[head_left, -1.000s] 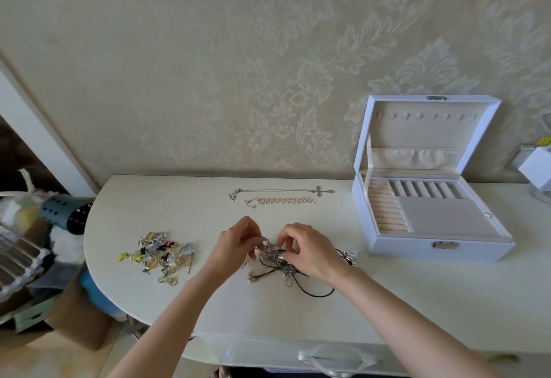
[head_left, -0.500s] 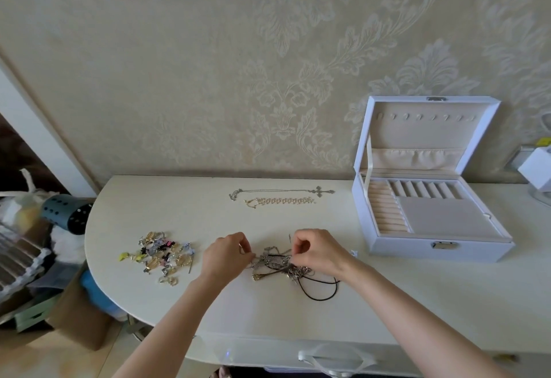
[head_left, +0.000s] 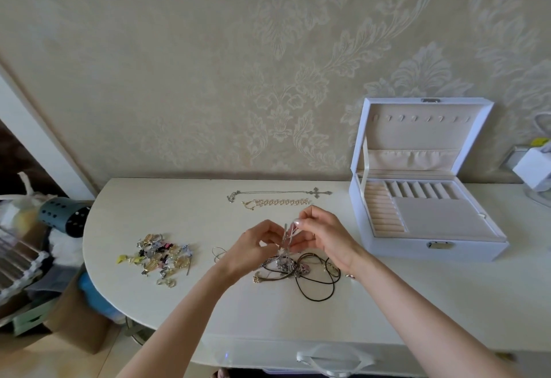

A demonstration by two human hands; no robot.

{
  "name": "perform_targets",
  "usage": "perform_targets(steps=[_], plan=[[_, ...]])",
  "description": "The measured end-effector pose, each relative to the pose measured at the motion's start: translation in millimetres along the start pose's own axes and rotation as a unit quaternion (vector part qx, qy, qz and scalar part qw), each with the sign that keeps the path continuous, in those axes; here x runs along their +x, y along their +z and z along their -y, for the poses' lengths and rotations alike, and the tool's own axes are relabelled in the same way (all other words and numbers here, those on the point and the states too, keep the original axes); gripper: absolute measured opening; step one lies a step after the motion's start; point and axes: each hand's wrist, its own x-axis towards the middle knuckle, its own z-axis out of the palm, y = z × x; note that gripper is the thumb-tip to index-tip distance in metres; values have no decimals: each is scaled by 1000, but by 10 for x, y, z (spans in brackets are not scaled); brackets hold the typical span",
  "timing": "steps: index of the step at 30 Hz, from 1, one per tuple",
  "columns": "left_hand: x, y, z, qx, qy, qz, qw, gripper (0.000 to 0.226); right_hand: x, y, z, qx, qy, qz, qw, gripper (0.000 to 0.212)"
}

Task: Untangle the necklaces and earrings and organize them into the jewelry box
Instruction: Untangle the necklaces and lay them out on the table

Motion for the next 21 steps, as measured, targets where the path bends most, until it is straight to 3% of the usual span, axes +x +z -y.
perform_targets(steps=[3, 7, 11, 15, 18, 21], plan=[[-5, -10, -55, -42, 1, 15, 999, 20, 12, -16, 22, 1, -21, -8, 1000, 8], [-1, -13, -90, -53, 43, -41, 997, 8, 3, -13, 39, 19, -44, -11, 999, 10], [13, -36, -81, -37, 62, -93, 993, 10, -8, -33, 18, 59, -55, -21, 996, 15], [33, -62, -71, -59, 78, -129, 987, 5, -27, -32, 25, -61, -60, -29, 996, 13], [58, -76, -83, -53, 78, -129, 987, 10, -40, 16, 77, -137, -76, -9, 988, 34], [83, -82, -137, -38, 89, -123, 988, 6, -43, 65, 134, -132, -103, 1, 986, 42]])
